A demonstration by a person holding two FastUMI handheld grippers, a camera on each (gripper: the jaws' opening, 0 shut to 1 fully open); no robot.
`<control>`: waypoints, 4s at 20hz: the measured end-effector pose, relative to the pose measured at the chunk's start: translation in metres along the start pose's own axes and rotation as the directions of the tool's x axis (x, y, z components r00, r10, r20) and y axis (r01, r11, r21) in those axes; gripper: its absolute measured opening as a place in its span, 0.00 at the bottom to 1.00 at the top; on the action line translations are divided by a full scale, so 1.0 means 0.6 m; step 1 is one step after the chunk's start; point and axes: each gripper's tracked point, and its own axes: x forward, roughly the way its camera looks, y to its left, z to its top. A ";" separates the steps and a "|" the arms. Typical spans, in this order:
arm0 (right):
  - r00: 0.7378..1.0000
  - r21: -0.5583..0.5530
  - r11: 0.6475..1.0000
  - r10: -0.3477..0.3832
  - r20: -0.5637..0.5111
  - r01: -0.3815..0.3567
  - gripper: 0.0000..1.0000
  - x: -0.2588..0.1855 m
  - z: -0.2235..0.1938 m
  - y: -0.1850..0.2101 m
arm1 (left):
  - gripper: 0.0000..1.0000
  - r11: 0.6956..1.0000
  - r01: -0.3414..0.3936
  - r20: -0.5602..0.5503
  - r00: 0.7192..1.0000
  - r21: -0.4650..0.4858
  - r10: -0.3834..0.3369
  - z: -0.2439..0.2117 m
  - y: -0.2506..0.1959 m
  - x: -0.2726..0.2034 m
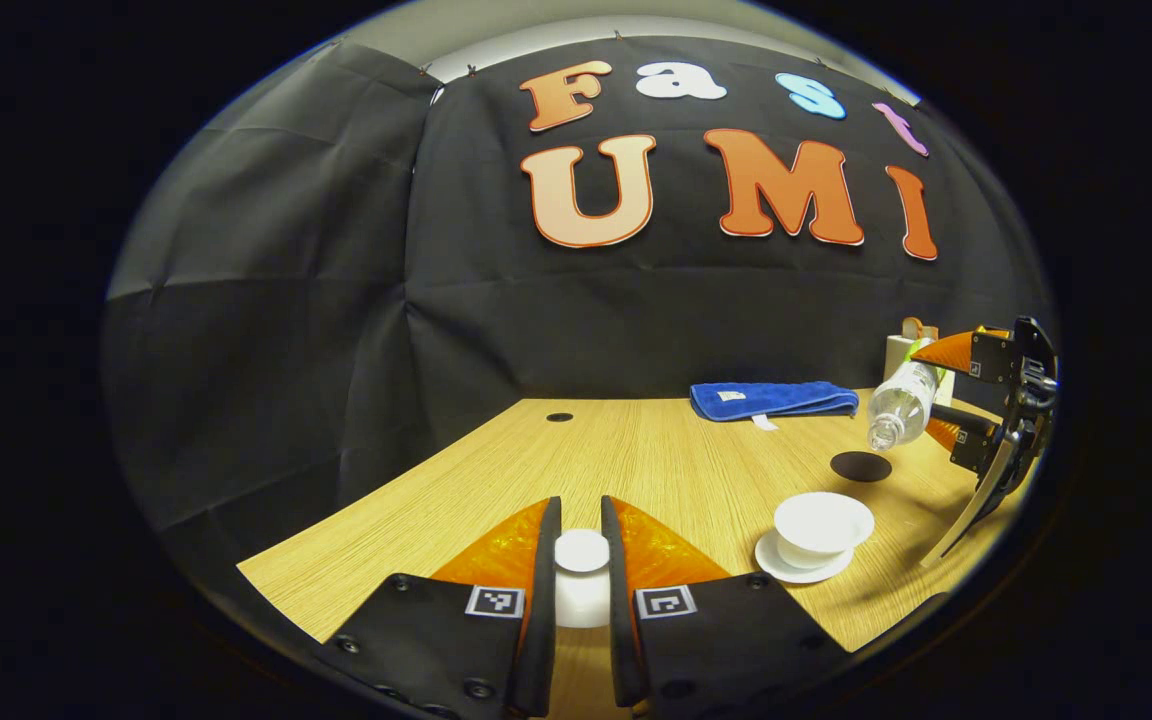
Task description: Open the teacup lid with one hand, grasp the water bottle and pour water into the teacup with the other hand; after pouring, place the water bottle on the coaster and then close the teacup lid.
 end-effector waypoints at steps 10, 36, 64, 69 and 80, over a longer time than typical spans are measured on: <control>0.998 -0.089 0.995 -0.040 0.048 0.044 0.63 0.003 0.011 -0.024 | 0.27 1.000 0.009 0.003 1.000 0.008 -0.009 0.000 -0.003 -0.004; 0.970 -0.280 0.939 -0.150 0.192 0.201 0.62 0.019 0.028 -0.112 | 0.27 1.000 0.021 0.002 1.000 0.024 -0.021 -0.002 -0.007 -0.005; 0.972 -0.216 0.967 -0.085 0.221 0.133 0.63 0.020 0.065 -0.052 | 0.27 0.999 0.045 0.021 0.999 0.030 -0.046 0.010 -0.015 -0.015; 0.980 0.094 0.992 0.065 0.189 -0.084 0.63 0.023 0.065 0.009 | 0.27 0.998 0.053 0.018 0.998 0.020 -0.053 0.008 -0.018 -0.014; 0.988 0.864 0.490 0.143 0.053 -0.117 0.63 0.078 -0.038 -0.045 | 0.27 0.995 0.099 0.053 0.994 0.021 -0.100 0.036 -0.062 -0.006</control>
